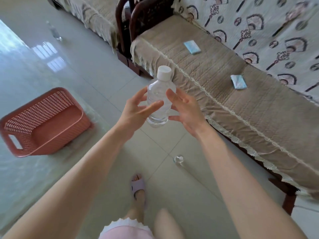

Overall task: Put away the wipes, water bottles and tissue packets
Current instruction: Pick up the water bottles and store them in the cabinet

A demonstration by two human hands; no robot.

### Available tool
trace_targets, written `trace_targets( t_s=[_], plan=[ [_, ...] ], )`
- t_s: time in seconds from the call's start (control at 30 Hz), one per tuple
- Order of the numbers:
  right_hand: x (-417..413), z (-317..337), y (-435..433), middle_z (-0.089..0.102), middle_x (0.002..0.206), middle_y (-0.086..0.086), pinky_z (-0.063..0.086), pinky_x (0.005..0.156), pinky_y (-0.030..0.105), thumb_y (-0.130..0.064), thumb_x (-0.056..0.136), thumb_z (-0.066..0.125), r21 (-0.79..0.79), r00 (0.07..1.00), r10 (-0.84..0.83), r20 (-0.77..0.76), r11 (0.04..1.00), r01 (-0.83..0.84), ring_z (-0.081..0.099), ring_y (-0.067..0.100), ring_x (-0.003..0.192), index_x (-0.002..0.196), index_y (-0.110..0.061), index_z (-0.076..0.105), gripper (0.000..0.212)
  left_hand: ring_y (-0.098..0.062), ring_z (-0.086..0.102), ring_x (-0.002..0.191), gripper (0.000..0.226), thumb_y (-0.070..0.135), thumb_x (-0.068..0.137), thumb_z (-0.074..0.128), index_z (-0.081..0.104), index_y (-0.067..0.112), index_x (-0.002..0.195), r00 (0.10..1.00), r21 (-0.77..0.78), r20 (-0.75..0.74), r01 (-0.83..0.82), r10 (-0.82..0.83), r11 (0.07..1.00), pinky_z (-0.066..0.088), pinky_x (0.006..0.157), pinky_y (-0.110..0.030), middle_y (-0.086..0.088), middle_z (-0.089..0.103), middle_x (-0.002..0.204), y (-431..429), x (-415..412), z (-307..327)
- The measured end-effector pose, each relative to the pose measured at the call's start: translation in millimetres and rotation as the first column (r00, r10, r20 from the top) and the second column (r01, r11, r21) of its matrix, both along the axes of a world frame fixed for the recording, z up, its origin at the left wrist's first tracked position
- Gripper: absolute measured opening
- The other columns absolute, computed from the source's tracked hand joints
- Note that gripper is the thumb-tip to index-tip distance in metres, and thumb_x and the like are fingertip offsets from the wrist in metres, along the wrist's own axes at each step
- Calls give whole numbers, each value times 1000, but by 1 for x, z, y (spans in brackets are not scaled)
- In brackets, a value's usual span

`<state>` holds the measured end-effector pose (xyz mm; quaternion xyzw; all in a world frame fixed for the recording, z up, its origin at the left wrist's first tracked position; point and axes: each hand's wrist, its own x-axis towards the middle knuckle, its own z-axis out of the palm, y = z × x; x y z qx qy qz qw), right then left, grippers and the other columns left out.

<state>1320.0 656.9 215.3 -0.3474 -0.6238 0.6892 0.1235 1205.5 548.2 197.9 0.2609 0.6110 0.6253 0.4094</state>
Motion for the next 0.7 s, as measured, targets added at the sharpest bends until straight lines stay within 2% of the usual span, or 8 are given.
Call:
trace_targets(
  t_s=[0.07,0.23,0.37,0.43,0.6,0.7],
  plan=[
    [-27,1,15,70,116,-11,51,93,54,-57,78,65,-10,1000,17,6,1000,-17,65,14,111,120,-40,62,46,0,70,78,30,22,84,70,60,42,105,1000,0,2,-8,8,1000,54,62,-16,28,69,85,13,-27,0],
    [-110,1,63,70,115,-11,53,91,55,-56,79,63,-22,996,90,26,996,-89,65,15,111,113,-46,64,36,2,70,74,25,25,85,72,64,44,100,996,-50,4,-91,91,995,50,56,-13,25,70,83,54,-104,1],
    [-173,-5,105,70,114,-12,52,91,56,-63,71,66,-45,984,179,25,983,-178,65,16,112,108,-49,66,39,-3,71,79,27,30,81,75,64,49,98,988,-81,-1,-154,155,985,54,62,-22,20,71,85,86,-160,-3],
    [-212,-9,130,71,114,-11,52,91,57,-63,70,67,-49,976,216,20,975,-215,64,18,113,110,-47,66,43,-5,71,79,29,32,79,75,65,47,100,979,-85,5,-202,203,976,54,61,-22,19,71,85,106,-194,-7],
    [-318,-13,201,71,114,-8,55,89,53,-54,81,64,-58,939,343,36,938,-341,66,16,110,121,-38,63,43,-2,71,75,28,26,82,74,64,45,100,937,-95,40,-343,348,934,53,57,-17,13,71,90,165,-280,-9],
    [-375,-9,235,71,114,-6,57,85,48,-53,84,63,-41,907,418,53,908,-417,67,16,107,123,-39,61,42,-3,71,76,29,26,82,74,63,45,101,903,-126,42,-419,427,899,57,61,-22,3,68,100,193,-323,-6]
  ],
)
